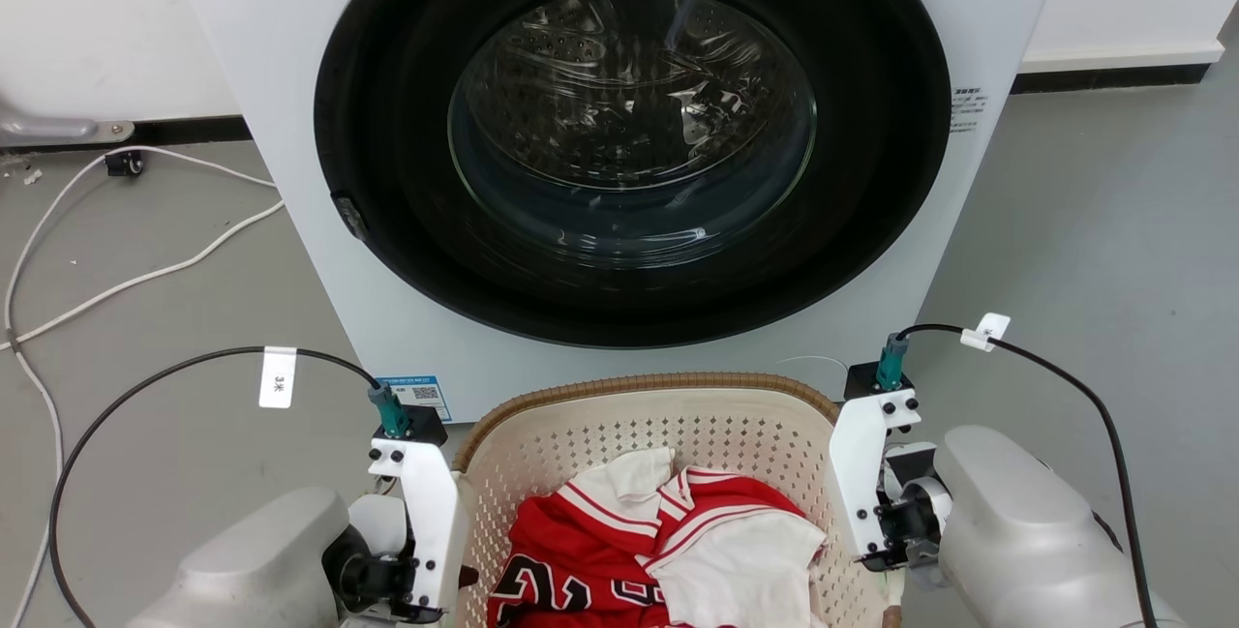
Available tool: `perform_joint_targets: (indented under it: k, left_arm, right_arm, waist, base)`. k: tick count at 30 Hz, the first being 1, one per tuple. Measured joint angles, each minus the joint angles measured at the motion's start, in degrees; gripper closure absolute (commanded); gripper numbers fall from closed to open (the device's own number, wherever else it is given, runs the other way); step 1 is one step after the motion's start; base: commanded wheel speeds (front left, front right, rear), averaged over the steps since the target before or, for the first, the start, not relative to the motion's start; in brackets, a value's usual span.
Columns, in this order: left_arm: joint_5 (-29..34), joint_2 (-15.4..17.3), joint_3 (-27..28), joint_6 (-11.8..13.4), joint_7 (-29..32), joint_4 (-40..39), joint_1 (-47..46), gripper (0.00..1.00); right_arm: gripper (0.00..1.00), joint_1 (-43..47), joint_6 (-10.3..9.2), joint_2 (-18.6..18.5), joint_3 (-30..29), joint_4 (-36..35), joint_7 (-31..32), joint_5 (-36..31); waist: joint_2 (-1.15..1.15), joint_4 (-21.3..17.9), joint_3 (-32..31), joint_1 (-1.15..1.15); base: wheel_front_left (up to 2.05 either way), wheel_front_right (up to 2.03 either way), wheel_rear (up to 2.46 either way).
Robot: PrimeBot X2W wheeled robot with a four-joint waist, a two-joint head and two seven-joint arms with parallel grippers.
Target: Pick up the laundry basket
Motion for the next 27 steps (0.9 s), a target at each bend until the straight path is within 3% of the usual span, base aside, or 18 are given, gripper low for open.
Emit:
perform_joint_targets:
  k: [27]
  left_arm:
    - [-0.1,-0.1,-0.5,0.0,0.2,0.5,0.0,1.00]
  right_arm:
    - [1.00,-0.8,0.00,0.0,2.3,1.2,-0.7,2.4]
  waist:
    - [0.00,-0.1,-0.1,0.00]
  base:
    - [0.00,0.00,0.00]
